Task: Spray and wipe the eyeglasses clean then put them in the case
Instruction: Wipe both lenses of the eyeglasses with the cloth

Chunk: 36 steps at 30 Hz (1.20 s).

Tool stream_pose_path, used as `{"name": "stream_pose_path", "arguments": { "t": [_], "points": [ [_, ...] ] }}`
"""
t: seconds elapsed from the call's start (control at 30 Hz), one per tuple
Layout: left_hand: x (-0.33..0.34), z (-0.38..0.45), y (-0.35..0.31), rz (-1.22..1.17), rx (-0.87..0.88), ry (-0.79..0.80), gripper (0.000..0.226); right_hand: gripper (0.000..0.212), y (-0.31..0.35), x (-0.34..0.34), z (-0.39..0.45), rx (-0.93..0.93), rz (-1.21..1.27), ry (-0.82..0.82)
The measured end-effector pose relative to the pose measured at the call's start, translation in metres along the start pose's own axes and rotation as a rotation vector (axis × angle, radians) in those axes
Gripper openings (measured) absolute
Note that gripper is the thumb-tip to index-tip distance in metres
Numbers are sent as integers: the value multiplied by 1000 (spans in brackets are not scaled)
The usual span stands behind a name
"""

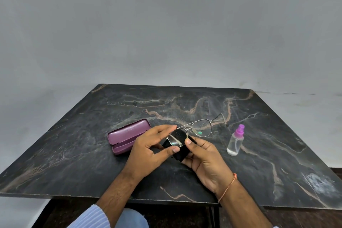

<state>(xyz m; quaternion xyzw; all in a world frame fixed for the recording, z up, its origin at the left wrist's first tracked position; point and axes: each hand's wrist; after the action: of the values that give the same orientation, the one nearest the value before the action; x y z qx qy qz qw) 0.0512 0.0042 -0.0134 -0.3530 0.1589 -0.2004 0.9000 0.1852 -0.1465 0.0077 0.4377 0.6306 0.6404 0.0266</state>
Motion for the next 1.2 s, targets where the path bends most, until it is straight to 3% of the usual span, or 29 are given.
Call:
{"name": "stream_pose_path", "arguments": {
  "t": [0.23, 0.73, 1.0, 1.2],
  "points": [
    [0, -1, 0, 37, 39, 4, 58, 29, 4, 0, -4, 85, 48, 105],
    [0, -2, -3, 76, 126, -90, 58, 27, 5, 3, -2, 40, 163, -27],
    [-1, -2, 0, 57, 98, -60, 57, 29, 7, 3, -3, 101, 104, 33],
    [0, -4, 3, 85, 114, -49, 59, 31, 6, 5, -2, 66, 132, -18]
  ]
}}
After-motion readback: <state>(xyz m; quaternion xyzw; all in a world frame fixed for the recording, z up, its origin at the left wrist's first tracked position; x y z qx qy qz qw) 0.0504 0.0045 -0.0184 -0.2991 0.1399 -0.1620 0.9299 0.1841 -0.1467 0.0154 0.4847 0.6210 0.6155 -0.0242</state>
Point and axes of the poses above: each hand's wrist, its own z-axis towards the middle knuckle, its own x-axis out of the palm, y = z × x, and after that the axes turned 13 degrees about -y, right-handed
